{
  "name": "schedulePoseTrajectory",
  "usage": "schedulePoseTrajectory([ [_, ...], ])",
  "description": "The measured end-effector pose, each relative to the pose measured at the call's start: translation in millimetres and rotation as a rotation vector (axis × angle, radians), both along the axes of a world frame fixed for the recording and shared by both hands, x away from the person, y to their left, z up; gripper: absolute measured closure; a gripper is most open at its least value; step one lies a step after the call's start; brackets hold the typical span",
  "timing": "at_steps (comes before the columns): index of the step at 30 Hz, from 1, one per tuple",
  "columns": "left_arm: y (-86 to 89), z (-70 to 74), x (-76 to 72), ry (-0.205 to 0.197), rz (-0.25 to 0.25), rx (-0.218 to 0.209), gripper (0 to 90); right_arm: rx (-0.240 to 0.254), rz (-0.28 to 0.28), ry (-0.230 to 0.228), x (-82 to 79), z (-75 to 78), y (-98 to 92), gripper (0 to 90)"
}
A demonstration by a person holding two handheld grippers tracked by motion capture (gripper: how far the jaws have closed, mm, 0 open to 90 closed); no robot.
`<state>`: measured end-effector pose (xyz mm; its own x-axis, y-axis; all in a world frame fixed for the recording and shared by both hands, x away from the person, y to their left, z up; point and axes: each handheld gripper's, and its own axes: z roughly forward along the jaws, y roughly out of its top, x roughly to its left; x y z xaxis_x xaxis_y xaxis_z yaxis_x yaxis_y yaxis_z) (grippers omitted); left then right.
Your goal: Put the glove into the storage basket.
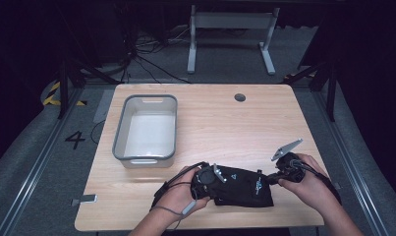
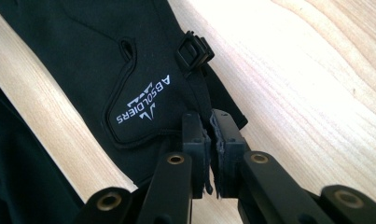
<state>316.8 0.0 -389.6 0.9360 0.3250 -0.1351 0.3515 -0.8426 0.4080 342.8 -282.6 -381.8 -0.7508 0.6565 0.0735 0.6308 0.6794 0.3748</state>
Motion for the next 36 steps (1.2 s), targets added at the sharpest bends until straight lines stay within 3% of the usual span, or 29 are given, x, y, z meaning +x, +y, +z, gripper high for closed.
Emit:
schedulePoseTrajectory([
  [8,-7.5,-5.4,-2.7,0.018,-0.028,0.012,89.4,-0.01,-0.008,0.007,4.8,-2.1,0.6,85.8],
  [24,-11.2,-19.4,4.0,0.061,-0.034,0.036,88.4,-0.022,-0.02,0.031,14.5,-16.1,2.3,85.3],
  [27,-10.0,-19.6,5.1,0.073,-0.027,0.02,82.3,-0.024,-0.018,0.02,15.1,-16.9,2.0,82.8],
  [29,-6.5,-17.5,6.8,0.105,-0.026,-0.011,71.4,-0.009,-0.027,0.013,15.0,-16.6,-0.5,75.7],
  [36,10.9,-4.5,14.9,0.111,0.022,-0.099,67.0,0.01,-0.04,-0.018,12.9,-12.1,-6.3,73.4],
])
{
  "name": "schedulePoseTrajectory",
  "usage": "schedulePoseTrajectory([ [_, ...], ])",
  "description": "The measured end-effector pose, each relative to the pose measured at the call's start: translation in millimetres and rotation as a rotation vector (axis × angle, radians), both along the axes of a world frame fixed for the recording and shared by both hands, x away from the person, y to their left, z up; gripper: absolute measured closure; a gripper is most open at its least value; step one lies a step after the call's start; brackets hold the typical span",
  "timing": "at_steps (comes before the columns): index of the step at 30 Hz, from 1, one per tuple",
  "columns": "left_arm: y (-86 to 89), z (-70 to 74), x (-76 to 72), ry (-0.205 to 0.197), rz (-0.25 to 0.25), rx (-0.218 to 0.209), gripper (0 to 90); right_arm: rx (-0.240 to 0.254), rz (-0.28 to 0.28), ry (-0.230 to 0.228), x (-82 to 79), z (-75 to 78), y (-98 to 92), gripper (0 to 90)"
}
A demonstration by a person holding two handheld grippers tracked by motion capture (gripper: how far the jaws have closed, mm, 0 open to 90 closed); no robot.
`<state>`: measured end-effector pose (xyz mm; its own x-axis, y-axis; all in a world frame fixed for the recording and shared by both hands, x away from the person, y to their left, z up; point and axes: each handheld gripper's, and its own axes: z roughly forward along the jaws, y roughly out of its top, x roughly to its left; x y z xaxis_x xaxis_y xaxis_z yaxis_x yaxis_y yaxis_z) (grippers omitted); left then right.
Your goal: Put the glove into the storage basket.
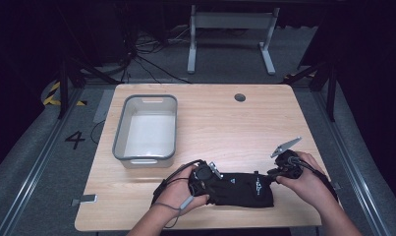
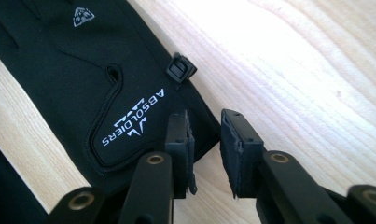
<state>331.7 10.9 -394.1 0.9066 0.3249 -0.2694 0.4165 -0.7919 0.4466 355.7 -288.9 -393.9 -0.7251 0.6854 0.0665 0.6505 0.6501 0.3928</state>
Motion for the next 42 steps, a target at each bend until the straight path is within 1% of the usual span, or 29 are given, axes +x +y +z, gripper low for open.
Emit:
schedulePoseTrajectory([
  [1,1.5,2.1,0.9,-0.002,0.011,-0.016,66.3,0.011,-0.01,-0.014,-1.1,1.7,-2.6,72.6],
  [3,3.6,5.0,2.6,-0.015,0.023,-0.034,65.7,0.018,-0.014,-0.023,-2.0,3.1,-5.0,72.5],
  [4,4.4,6.6,4.0,-0.021,0.039,-0.042,65.6,0.018,-0.025,-0.032,-2.8,4.3,-7.0,72.5],
  [5,4.4,6.6,4.0,-0.021,0.039,-0.042,65.3,0.018,-0.025,-0.032,-2.8,4.3,-7.0,72.5],
  [6,3.3,7.2,5.4,-0.043,0.05,-0.048,64.9,0.027,-0.031,-0.038,-3.4,5.8,-10.1,72.5],
  [7,2.2,7.4,5.6,-0.052,0.059,-0.055,64.5,0.031,-0.038,-0.042,-3.8,6.4,-11.9,72.5],
  [9,1.5,8.1,5.9,-0.055,0.065,-0.058,63.9,0.033,-0.046,-0.047,-4.3,7.2,-13.7,72.5],
  [10,-0.3,9.5,7.0,-0.073,0.073,-0.072,63.6,0.041,-0.058,-0.058,-5.3,8.1,-18.4,72.4],
  [11,-0.3,9.5,7.0,-0.073,0.073,-0.072,63.2,0.041,-0.058,-0.058,-5.3,8.1,-18.4,72.4],
  [13,-2.0,10.8,7.2,-0.083,0.087,-0.088,63.2,0.045,-0.075,-0.058,-6.4,8.6,-22.1,72.1],
  [14,-3.0,11.5,7.9,-0.089,0.086,-0.096,62.9,0.046,-0.08,-0.059,-6.7,8.7,-24.9,71.8],
  [16,-5.4,11.3,8.2,-0.096,0.098,-0.11,61.1,0.05,-0.096,-0.057,-7.7,9.2,-30.5,71.2],
  [18,-8.5,11.1,10.8,-0.106,0.091,-0.11,60.6,0.059,-0.116,-0.06,-7.8,9.8,-37.8,70.6],
  [19,-8.5,11.1,10.8,-0.106,0.091,-0.11,60.2,0.059,-0.116,-0.06,-7.8,9.8,-37.8,70.6],
  [20,-11.5,10.7,12.3,-0.108,0.094,-0.118,59.8,0.065,-0.133,-0.057,-7.1,9.7,-41.5,70.2],
  [23,-14.7,10.6,14.0,-0.109,0.094,-0.119,58.4,0.065,-0.139,-0.057,-6.2,8.7,-44.9,69.5],
  [25,-18.4,9.5,15.7,-0.116,0.096,-0.127,57.1,0.068,-0.148,-0.054,-5.2,7.7,-47.3,68.3],
  [29,-29.2,5.1,19.4,-0.116,0.083,-0.129,56.5,0.072,-0.162,-0.05,-3.0,5.7,-50.9,67.3],
  [30,-35.3,2.4,21.2,-0.126,0.08,-0.144,56.0,0.071,-0.166,-0.044,-2.7,4.5,-52.3,67.3],
  [31,-35.3,2.4,21.2,-0.126,0.08,-0.144,55.6,0.071,-0.166,-0.044,-2.7,4.5,-52.3,67.3],
  [32,-38.1,1.0,22.5,-0.133,0.076,-0.152,55.6,0.072,-0.166,-0.043,-2.7,4.1,-53.0,67.2],
  [33,-41.1,-0.3,23.3,-0.133,0.068,-0.157,54.8,0.074,-0.169,-0.043,-2.6,3.5,-53.6,67.1],
  [34,-46.4,-3.5,24.2,-0.127,0.054,-0.155,53.4,0.074,-0.172,-0.038,-2.6,3.4,-54.2,66.9],
  [35,-46.4,-3.5,24.2,-0.127,0.054,-0.155,52.5,0.074,-0.172,-0.038,-2.6,3.4,-54.2,66.9],
  [36,-49.7,-6.7,25.2,-0.133,0.04,-0.149,52.5,0.075,-0.171,-0.038,-2.5,3.3,-54.5,66.7],
  [38,-54.3,-11.8,26.2,-0.157,0.028,-0.14,45.9,0.078,-0.173,-0.037,-2.5,3.1,-55.0,66.3],
  [39,-55.6,-13.4,26.5,-0.163,0.021,-0.133,45.9,0.078,-0.173,-0.037,-2.5,3.1,-55.0,66.3],
  [40,-57.9,-15.8,27.3,-0.17,0.008,-0.124,43.5,0.08,-0.17,-0.037,-2.8,3.0,-55.3,65.8],
  [42,-61.3,-19.1,27.7,-0.184,-0.005,-0.116,43.0,0.081,-0.17,-0.036,-3.0,2.9,-55.4,65.7],
])
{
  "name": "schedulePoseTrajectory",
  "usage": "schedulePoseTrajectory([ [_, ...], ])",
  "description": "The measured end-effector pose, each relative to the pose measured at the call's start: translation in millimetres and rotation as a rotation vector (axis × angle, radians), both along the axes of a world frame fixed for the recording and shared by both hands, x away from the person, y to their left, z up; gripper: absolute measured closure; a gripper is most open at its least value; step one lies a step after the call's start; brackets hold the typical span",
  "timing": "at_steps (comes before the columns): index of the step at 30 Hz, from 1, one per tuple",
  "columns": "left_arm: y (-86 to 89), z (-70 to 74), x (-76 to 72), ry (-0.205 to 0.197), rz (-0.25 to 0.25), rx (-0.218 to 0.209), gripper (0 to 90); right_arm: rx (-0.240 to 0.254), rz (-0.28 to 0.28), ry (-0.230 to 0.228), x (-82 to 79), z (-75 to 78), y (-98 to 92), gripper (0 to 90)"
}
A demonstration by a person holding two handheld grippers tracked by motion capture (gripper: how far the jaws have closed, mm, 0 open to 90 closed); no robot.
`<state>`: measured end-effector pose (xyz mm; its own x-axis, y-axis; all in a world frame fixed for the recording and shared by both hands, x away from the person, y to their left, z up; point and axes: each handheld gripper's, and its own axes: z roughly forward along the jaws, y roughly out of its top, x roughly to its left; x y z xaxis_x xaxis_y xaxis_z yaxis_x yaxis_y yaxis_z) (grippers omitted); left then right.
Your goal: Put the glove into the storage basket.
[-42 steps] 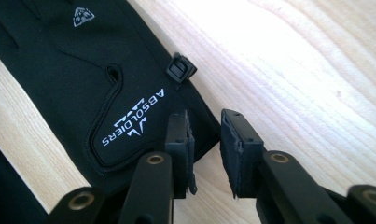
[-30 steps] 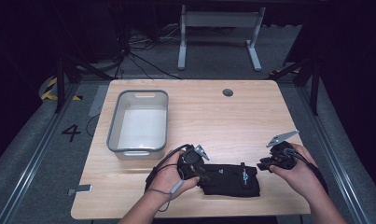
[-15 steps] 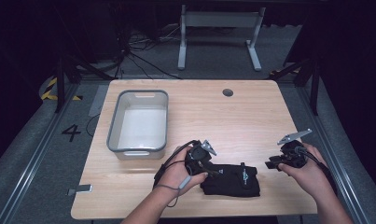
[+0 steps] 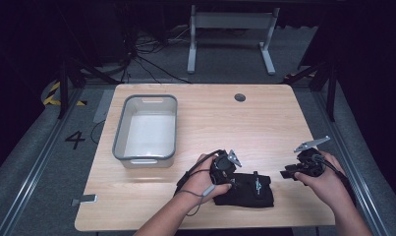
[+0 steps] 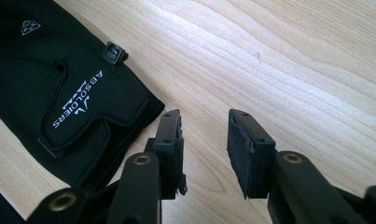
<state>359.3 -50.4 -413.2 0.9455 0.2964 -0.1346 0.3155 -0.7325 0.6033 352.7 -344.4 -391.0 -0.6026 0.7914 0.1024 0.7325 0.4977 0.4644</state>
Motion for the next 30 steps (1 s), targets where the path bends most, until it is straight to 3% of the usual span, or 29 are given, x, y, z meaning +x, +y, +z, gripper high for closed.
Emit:
schedulePoseTrajectory([
  [7,-9.2,-10.5,-1.9,0.007,-0.017,0.015,36.8,0.006,-0.008,0.004,-1.8,-0.8,-0.6,65.2],
  [10,-14.0,-17.4,-2.2,0.016,-0.011,0.06,32.6,0.006,-0.008,0.004,-1.9,-0.8,-0.7,65.0],
  [13,-15.1,-20.1,-2.5,0.016,-0.018,0.072,30.3,0.008,-0.009,0.004,-1.7,-0.8,-0.5,64.8],
  [20,-18.5,-27.8,-4.2,-0.008,-0.073,0.102,26.1,0.014,-0.006,0.009,-1.6,-0.7,-0.2,64.5],
  [30,-19.1,-32.9,-6.8,-0.033,-0.093,0.099,24.1,0.02,0.0,0.006,-2.3,-0.2,0.7,64.2],
])
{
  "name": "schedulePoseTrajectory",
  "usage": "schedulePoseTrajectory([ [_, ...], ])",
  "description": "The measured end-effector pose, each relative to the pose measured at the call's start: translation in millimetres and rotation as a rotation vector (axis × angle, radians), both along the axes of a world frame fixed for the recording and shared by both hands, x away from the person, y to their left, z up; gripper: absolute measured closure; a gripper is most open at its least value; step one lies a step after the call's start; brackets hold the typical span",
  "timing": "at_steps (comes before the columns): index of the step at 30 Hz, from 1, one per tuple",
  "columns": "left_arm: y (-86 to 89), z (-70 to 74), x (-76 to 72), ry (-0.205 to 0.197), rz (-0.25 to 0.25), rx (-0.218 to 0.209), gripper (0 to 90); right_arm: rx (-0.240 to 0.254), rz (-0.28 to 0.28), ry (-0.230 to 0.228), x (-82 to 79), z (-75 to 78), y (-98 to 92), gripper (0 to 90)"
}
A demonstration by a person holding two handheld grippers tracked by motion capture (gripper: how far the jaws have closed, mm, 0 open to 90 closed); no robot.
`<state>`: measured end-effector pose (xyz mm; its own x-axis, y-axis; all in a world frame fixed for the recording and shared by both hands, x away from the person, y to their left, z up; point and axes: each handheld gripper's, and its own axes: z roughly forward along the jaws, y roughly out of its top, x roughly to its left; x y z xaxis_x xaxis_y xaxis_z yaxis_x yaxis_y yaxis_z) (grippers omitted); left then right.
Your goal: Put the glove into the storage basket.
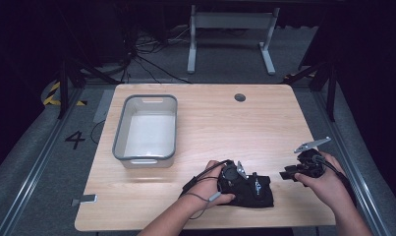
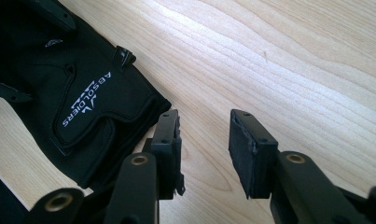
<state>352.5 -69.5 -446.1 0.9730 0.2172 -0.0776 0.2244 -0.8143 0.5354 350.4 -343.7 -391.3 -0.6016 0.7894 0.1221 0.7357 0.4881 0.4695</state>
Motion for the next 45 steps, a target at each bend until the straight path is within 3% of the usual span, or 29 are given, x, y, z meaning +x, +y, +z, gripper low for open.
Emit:
schedulePoseTrajectory([
  [8,-1.7,-1.6,-3.4,-0.037,-0.013,0.013,24.0,0.005,0.003,0.003,-0.2,-0.8,2.0,64.0],
  [13,-3.3,-0.3,-4.9,-0.03,-0.002,0.031,26.9,0.004,0.007,0.007,-0.1,-1.4,2.9,64.0],
  [18,-4.3,2.8,-6.5,-0.019,0.014,0.05,41.3,0.006,0.001,0.007,-1.6,-1.0,2.5,63.9],
  [21,-2.6,4.7,-7.5,-0.009,0.025,0.04,58.2,0.005,-0.001,0.002,-2.1,-1.1,1.6,64.0],
  [26,-0.9,5.2,-7.1,0.005,0.043,0.031,64.7,0.003,0.002,0.006,-1.7,-1.2,2.2,63.9],
  [35,4.6,15.3,-6.1,0.061,0.079,0.014,67.2,0.001,-0.004,-0.001,0.0,-1.9,-2.2,63.9],
  [45,21.1,45.7,-10.7,0.093,0.104,-0.028,67.3,0.001,-0.008,-0.003,-0.5,-1.6,-2.0,63.8],
])
